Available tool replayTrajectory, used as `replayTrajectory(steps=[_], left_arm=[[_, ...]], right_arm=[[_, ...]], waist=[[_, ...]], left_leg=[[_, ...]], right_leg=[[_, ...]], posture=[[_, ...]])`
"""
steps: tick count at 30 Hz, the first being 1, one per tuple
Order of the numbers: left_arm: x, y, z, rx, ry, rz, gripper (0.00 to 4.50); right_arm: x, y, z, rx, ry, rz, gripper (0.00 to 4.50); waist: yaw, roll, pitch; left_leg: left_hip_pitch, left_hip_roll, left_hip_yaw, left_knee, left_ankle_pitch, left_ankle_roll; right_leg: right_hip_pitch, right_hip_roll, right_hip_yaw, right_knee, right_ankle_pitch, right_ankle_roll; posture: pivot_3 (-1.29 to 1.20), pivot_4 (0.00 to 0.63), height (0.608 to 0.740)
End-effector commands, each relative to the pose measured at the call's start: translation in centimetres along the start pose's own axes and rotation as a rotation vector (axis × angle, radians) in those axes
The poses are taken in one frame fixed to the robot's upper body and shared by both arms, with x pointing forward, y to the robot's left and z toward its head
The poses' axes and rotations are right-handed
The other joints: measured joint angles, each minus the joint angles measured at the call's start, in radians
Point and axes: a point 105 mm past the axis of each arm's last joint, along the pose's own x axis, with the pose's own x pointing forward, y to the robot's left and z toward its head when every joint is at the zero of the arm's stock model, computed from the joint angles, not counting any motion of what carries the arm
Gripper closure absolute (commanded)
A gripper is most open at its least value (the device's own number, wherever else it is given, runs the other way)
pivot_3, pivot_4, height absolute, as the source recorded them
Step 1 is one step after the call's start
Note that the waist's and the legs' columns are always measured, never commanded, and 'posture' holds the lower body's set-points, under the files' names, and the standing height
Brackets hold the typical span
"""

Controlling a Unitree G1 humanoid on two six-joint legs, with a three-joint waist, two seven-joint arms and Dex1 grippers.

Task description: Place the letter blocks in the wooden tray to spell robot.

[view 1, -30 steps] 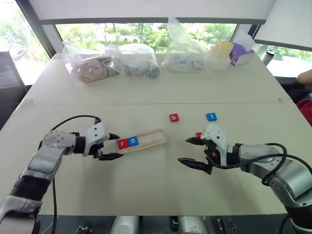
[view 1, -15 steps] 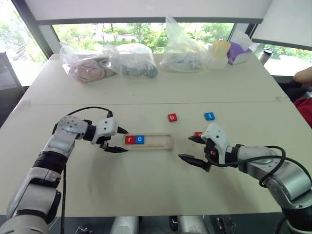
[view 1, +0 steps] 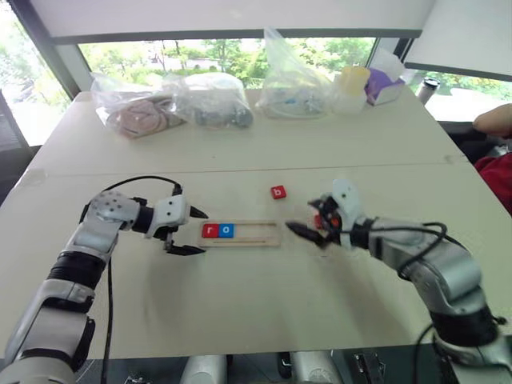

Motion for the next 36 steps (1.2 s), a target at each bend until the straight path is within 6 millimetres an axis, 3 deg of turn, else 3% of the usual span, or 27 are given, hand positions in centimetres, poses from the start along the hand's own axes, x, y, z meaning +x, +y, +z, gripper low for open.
replayTrajectory(steps=[1,5,9,13,18,21,25,26,30,33,36], left_arm=[[-2.4,0.2,-0.1,-0.057,0.019,0.051,0.03],[-4.8,0.9,1.1,-0.306,-0.119,0.14,0.03],[-6.4,1.3,2.6,-0.42,-0.231,0.276,0.03],[-6.9,0.7,4.0,-0.452,-0.303,0.351,0.03],[-7.1,-0.2,4.1,-0.472,-0.315,0.44,0.03],[-7.0,-0.3,4.3,-0.473,-0.322,0.464,0.0],[-6.5,-0.4,4.5,-0.464,-0.321,0.467,0.0],[-6.4,-0.4,4.6,-0.46,-0.322,0.466,0.0],[-5.5,-0.1,5.7,-0.423,-0.335,0.432,0.0],[-4.7,-0.2,6.4,-0.401,-0.342,0.393,0.0],[-4.1,-0.4,6.9,-0.401,-0.355,0.365,0.0]], right_arm=[[1.8,-0.7,0.8,0.078,-0.005,-0.099,0.25],[5.1,0.1,1.2,0.141,0.012,-0.145,0.25],[7.8,0.9,1.4,0.163,0.042,-0.187,0.25],[8.8,0.3,0.7,0.175,0.093,-0.277,0.25],[10.0,0.7,-0.3,0.171,0.137,-0.291,0.25],[10.4,0.6,-0.2,0.164,0.125,-0.306,1.1],[10.6,0.7,0.1,0.147,0.118,-0.304,3.13],[10.5,0.8,0.2,0.142,0.117,-0.302,3.35],[8.7,-0.8,2.8,0.083,0.011,-0.37,3.33],[4.7,-2.6,4.1,0.057,-0.054,-0.458,3.33],[1.3,-2.5,3.1,0.061,-0.039,-0.499,3.33]], waist=[[-0.003,0.0,0.0],[0.0,0.001,0.001],[-0.001,0.001,0.001],[0.0,0.001,0.001],[0.0,0.001,0.001],[0.0,0.001,0.001],[-0.003,0.001,0.001],[-0.005,0.001,0.001],[-0.015,0.001,0.001],[-0.013,0.001,0.001],[-0.009,0.001,0.001]], left_leg=[[0.0,0.001,0.0,0.0,0.0,0.0],[-0.002,0.006,-0.001,-0.002,0.0,0.0],[-0.002,0.009,-0.001,-0.002,0.0,0.0],[-0.002,0.011,0.0,-0.002,0.0,0.0],[-0.001,0.011,0.0,-0.002,0.0,0.0],[0.0,0.011,0.0,-0.002,0.0,0.0],[0.0,0.011,0.001,-0.001,0.0,-0.001],[0.0,0.012,0.001,-0.001,0.0,-0.001],[0.0,0.012,0.0,-0.002,0.0,-0.001],[-0.002,0.011,0.0,-0.002,0.0,-0.001],[-0.003,0.011,0.0,-0.004,0.0,-0.001]], right_leg=[[-0.001,0.002,0.0,0.0,0.002,-0.002],[-0.005,0.009,0.001,0.002,0.003,-0.002],[-0.006,0.011,0.001,0.002,0.004,-0.003],[-0.006,0.011,0.002,0.002,0.004,-0.003],[-0.005,0.011,0.002,0.002,0.005,-0.004],[-0.005,0.012,0.002,0.002,0.004,-0.01],[-0.005,0.014,0.002,0.002,0.006,-0.012],[-0.005,0.014,0.002,0.002,0.006,-0.012],[-0.005,0.015,0.002,0.002,0.006,-0.012],[-0.006,0.014,0.002,0.001,0.006,-0.01],[-0.006,0.012,0.002,-0.001,0.006,-0.007]], posture=[[0.0,0.15,0.74],[0.0,0.15,0.74],[0.0,0.15,0.74],[0.0,0.15,0.74],[0.0,0.15,0.74],[0.0,0.15,0.74],[0.0,0.15,0.74],[0.0,0.15,0.74],[0.0,0.15,0.74],[0.0,0.15,0.74],[0.0,0.15,0.74]])
